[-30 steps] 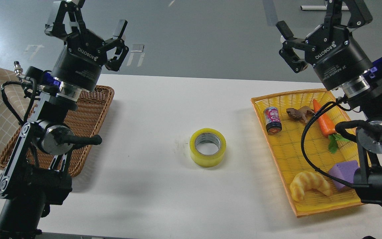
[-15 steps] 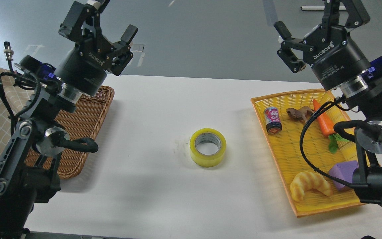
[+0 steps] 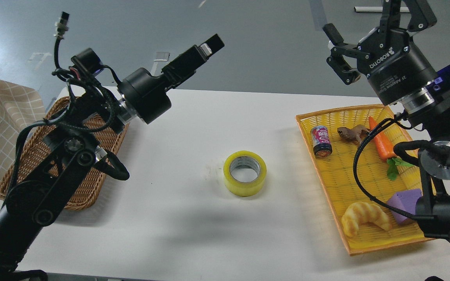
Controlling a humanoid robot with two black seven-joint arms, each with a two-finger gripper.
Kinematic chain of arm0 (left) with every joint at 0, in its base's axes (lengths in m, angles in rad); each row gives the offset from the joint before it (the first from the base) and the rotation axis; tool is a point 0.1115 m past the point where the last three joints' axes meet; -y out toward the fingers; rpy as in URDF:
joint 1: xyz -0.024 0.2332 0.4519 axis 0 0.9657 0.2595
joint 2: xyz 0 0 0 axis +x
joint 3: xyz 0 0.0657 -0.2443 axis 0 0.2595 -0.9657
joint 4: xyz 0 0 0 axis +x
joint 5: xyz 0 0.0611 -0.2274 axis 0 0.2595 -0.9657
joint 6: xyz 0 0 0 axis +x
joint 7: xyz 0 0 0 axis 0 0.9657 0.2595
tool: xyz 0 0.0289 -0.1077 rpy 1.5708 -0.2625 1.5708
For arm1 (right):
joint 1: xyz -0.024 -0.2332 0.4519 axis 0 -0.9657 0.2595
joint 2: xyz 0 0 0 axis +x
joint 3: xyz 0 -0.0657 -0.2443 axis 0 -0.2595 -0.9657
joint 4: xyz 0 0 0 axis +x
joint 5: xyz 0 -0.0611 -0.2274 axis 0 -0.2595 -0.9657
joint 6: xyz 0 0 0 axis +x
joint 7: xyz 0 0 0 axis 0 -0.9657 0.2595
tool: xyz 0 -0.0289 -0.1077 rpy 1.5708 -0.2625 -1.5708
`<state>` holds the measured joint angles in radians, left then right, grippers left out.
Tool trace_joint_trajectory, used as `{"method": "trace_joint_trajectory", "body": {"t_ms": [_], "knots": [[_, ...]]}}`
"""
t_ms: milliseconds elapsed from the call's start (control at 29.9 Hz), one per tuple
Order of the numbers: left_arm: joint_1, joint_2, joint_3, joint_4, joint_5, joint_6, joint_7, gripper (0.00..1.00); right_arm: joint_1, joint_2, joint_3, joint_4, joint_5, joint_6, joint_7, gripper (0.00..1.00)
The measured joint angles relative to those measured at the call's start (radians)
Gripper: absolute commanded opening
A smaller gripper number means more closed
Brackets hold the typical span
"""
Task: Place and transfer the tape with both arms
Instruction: 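Reach the left gripper toward the tape roll on the table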
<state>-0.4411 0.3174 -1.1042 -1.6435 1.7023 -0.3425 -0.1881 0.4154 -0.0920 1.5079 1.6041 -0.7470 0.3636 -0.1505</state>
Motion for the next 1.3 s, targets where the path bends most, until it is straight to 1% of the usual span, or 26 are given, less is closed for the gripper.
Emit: {"method": "trace_joint_trajectory", "body": {"t_ms": [134, 267, 468, 568, 669, 735, 936, 1070, 1304], "knots": [[-0.005, 0.004, 0.064, 0.018, 0.175, 0.004, -0.003, 0.98, 0.000, 0.001, 0.002, 0.024, 0.000, 0.000, 0.000, 1.00], [-0.007, 0.004, 0.143, 0.024, 0.263, 0.005, -0.003, 0.98, 0.001, 0.003, 0.002, 0.040, 0.000, 0.000, 0.000, 1.00], [-0.005, -0.017, 0.185, 0.045, 0.384, 0.016, 0.001, 0.98, 0.003, 0.006, 0.002, 0.042, 0.000, 0.000, 0.000, 1.00], [-0.006, -0.034, 0.227, 0.084, 0.461, 0.066, -0.001, 0.98, 0.003, 0.006, 0.002, 0.042, 0.000, 0.000, 0.000, 1.00], [-0.016, -0.044, 0.276, 0.133, 0.477, 0.139, -0.003, 0.98, 0.003, 0.006, 0.002, 0.041, 0.000, 0.000, 0.000, 1.00], [-0.019, -0.058, 0.300, 0.168, 0.479, 0.168, -0.003, 0.98, 0.003, 0.006, 0.002, 0.040, 0.000, 0.000, 0.000, 1.00], [-0.021, -0.070, 0.349, 0.249, 0.480, 0.205, -0.003, 0.98, 0.005, 0.006, 0.001, 0.039, 0.000, -0.001, 0.000, 1.00], [-0.047, -0.088, 0.398, 0.336, 0.480, 0.251, -0.002, 0.98, 0.001, 0.006, 0.001, 0.039, 0.000, -0.001, 0.000, 1.00], [-0.078, -0.127, 0.451, 0.454, 0.480, 0.289, -0.002, 0.98, -0.008, 0.006, 0.004, 0.040, 0.000, -0.002, 0.000, 1.00]]}}
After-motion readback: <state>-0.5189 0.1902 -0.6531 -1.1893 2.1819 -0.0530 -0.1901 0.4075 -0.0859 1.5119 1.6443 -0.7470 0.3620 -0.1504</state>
